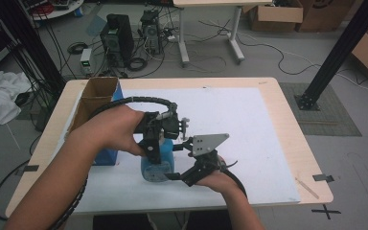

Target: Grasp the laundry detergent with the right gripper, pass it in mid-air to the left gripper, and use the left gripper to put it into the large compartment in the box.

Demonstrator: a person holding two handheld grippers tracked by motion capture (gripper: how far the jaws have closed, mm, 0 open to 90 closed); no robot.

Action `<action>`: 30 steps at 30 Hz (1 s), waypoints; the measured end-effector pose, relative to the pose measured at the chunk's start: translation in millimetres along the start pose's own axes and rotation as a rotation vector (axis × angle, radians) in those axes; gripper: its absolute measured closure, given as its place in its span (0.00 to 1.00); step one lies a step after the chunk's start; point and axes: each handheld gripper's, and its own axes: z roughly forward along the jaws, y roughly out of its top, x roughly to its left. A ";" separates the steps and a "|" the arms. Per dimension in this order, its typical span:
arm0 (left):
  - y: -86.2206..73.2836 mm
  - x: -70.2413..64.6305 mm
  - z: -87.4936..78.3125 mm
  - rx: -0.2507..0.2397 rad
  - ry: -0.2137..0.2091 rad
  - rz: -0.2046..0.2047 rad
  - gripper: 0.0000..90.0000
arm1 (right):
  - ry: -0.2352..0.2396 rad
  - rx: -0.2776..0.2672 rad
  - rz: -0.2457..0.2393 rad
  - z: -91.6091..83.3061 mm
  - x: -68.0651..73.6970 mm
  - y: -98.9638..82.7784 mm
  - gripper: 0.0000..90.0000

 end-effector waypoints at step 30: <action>-45.1 48.1 -101.8 -0.071 -0.003 -0.516 0.44 | -0.065 0.537 -0.045 -56.2 -29.8 59.4 0.00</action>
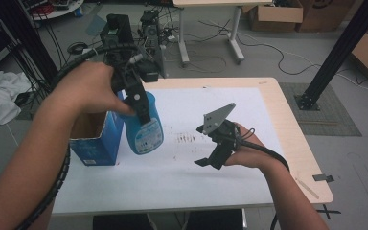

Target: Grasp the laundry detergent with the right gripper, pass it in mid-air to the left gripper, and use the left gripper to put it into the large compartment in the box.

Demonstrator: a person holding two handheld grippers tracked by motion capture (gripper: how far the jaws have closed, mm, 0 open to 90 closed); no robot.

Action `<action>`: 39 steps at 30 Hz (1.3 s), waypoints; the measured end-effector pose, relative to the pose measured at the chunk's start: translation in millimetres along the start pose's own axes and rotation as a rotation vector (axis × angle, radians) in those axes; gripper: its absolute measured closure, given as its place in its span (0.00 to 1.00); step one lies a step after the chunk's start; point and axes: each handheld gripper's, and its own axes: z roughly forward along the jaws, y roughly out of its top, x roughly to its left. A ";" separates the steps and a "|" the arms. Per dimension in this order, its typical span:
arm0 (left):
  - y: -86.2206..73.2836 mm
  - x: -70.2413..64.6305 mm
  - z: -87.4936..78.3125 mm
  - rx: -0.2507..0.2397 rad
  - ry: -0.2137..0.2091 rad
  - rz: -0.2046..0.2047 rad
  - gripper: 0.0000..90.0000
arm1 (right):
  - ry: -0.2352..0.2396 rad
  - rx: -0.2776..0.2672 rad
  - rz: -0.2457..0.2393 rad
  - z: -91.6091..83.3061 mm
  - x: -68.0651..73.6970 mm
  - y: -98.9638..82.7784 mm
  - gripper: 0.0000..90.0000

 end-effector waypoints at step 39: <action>-90.2 127.8 -38.7 -0.028 0.074 -0.879 0.44 | 0.017 0.225 -0.057 -1.7 -7.0 -1.2 0.00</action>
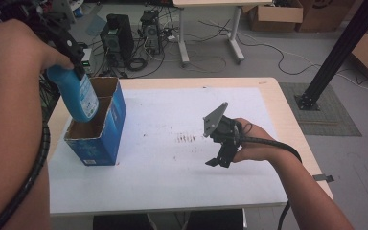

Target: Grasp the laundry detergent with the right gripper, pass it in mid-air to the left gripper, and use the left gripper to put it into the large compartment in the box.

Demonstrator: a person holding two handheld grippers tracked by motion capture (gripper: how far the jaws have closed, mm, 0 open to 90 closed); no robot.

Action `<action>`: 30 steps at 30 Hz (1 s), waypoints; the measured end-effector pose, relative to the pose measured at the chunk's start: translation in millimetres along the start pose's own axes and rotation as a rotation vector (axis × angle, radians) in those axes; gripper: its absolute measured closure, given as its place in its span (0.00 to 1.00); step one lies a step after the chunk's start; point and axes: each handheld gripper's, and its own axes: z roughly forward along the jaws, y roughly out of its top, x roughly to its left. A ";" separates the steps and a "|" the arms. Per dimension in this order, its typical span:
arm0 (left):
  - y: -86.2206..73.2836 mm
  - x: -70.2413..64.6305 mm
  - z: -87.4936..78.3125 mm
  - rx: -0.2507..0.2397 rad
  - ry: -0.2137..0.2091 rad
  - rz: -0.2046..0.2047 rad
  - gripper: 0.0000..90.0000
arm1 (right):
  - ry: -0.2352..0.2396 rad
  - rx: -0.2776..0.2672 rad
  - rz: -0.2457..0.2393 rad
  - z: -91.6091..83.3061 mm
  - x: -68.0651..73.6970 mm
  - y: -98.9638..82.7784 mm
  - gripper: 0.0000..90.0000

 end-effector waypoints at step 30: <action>6.0 12.6 133.0 0.053 -0.033 -0.015 0.43 | 0.071 0.164 -0.017 -4.5 1.4 8.9 0.00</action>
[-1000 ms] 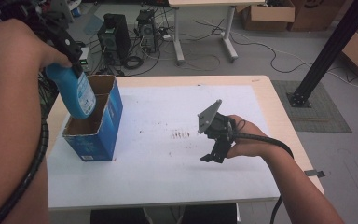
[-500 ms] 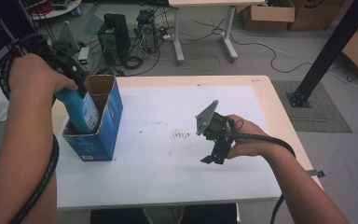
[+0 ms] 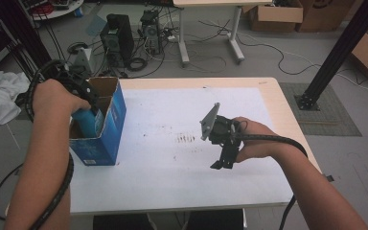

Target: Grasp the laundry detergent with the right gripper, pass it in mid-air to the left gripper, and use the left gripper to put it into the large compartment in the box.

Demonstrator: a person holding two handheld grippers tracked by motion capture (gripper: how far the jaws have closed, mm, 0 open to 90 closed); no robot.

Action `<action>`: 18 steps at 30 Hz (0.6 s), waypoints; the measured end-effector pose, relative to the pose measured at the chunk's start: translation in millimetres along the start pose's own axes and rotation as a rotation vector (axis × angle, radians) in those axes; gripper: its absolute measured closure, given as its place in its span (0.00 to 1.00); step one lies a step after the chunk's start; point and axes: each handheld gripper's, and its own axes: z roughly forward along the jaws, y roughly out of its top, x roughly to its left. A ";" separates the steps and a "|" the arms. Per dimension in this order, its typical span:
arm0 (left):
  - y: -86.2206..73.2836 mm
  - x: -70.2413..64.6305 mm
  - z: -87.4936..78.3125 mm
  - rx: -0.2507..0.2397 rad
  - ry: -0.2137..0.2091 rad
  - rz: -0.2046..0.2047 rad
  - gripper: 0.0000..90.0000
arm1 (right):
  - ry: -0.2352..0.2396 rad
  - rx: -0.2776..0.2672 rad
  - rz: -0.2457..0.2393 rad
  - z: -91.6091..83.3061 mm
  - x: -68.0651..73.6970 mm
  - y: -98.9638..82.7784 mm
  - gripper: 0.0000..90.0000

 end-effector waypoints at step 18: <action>2.7 4.0 45.3 0.022 -0.007 0.005 0.43 | 0.005 0.052 -0.003 -2.4 -2.1 3.4 0.00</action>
